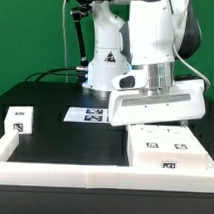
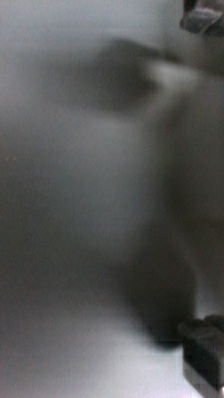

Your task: Assemble cabinet

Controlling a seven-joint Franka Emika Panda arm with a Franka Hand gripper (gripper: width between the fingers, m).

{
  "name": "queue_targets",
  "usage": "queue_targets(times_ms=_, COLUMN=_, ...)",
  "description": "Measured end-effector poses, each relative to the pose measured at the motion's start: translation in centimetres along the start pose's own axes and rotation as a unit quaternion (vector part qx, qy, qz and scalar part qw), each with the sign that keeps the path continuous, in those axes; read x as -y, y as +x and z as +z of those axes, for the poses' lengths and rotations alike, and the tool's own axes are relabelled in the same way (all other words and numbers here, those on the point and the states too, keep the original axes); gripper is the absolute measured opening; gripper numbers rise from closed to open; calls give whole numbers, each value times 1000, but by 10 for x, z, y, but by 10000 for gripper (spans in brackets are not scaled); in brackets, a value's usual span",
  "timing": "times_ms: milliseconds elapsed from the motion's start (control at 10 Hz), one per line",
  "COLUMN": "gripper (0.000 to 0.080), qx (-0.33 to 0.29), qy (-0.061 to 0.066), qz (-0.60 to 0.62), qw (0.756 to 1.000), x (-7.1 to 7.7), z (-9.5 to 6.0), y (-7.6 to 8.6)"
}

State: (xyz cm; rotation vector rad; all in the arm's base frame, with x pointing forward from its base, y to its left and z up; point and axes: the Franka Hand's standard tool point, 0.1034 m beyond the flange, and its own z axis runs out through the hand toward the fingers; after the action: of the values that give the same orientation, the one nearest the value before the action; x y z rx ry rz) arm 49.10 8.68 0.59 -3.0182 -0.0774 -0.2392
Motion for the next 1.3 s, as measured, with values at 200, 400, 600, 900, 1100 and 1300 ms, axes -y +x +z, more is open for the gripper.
queue_targets(times_ms=200, gripper=676, qx=-3, qy=-1, qz=-7, qw=1000, x=-3, z=0, y=5)
queue_targets(times_ms=400, gripper=540, qx=-5, qy=-2, qz=-17, qw=1000, x=-6, z=0, y=5)
queue_targets(times_ms=600, gripper=223, qx=-5, qy=-4, qz=-30, qw=1000, x=-9, z=0, y=4)
queue_targets(times_ms=900, gripper=23, qx=-6, qy=-8, qz=-56, qw=998, x=-15, z=-8, y=6)
queue_targets(times_ms=1100, gripper=5, qx=-9, qy=-10, qz=-65, qw=998, x=-17, z=-15, y=8)
queue_targets(times_ms=1300, gripper=2, qx=-2, qy=-12, qz=-74, qw=997, x=-18, z=-33, y=12)
